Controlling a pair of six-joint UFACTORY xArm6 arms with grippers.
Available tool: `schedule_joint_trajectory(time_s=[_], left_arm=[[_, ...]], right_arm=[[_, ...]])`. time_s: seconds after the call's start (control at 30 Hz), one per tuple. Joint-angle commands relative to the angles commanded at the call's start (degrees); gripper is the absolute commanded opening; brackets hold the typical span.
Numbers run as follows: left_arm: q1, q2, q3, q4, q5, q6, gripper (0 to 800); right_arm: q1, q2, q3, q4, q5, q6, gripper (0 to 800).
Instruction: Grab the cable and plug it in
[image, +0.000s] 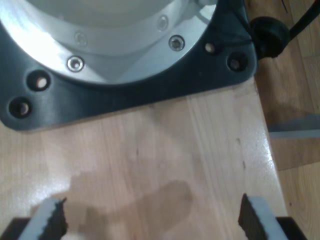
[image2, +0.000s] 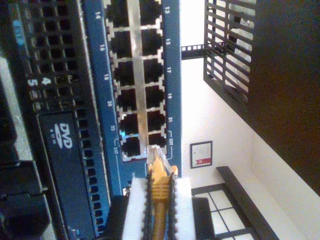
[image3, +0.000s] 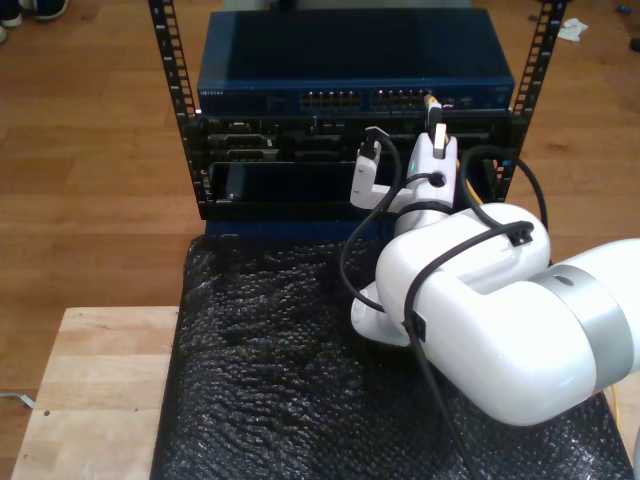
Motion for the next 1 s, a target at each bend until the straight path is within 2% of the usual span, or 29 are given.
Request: schedule_joint_trajectory(time_s=[1.0], left_arm=[[0.0,0.0,0.0,0.0,0.0,0.0,800]], right_arm=[[0.0,0.5,-1.8,-0.6,0.4,-0.1,0]])
